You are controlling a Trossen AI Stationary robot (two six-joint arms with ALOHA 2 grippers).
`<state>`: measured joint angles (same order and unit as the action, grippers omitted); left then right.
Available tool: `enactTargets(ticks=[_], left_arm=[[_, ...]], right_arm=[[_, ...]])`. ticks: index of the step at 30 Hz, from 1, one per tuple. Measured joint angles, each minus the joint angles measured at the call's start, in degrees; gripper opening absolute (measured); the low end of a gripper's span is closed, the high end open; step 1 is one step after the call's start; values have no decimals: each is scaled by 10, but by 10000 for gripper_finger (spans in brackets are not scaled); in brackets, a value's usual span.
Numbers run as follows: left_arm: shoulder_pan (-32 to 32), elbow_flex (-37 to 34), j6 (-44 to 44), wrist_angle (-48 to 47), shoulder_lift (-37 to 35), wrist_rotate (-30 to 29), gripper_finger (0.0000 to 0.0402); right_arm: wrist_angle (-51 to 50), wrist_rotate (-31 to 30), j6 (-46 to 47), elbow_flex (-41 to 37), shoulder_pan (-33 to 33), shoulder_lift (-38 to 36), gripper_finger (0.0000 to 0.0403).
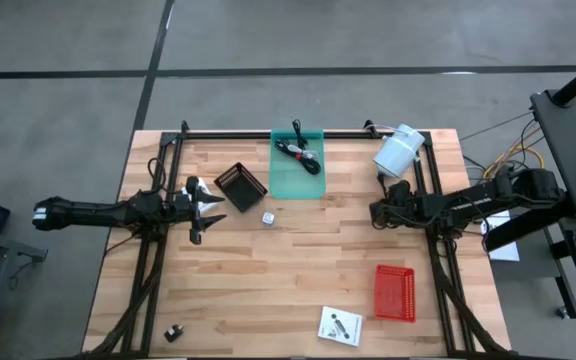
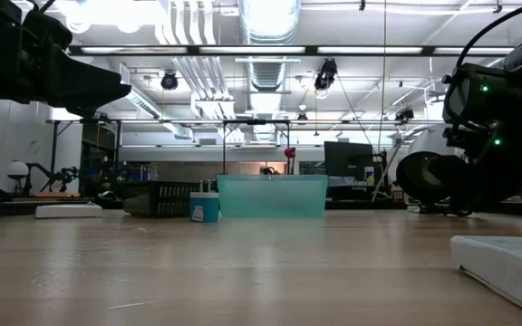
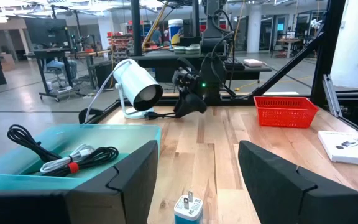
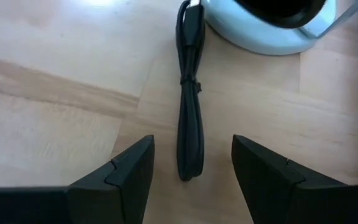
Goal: Pick and place items into bin
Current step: Put the black charger cable into the green bin
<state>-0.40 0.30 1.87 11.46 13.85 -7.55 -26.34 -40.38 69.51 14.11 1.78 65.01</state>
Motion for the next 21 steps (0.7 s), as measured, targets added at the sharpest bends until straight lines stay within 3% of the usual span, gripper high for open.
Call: enactTargets(ticks=[8,21], left_arm=[[0,0,0,0,0,0,208],[0,0,0,0,0,0,208]], right_arm=[[2,-13,10,0,0,0,193],[1,2,0,0,0,0,114]])
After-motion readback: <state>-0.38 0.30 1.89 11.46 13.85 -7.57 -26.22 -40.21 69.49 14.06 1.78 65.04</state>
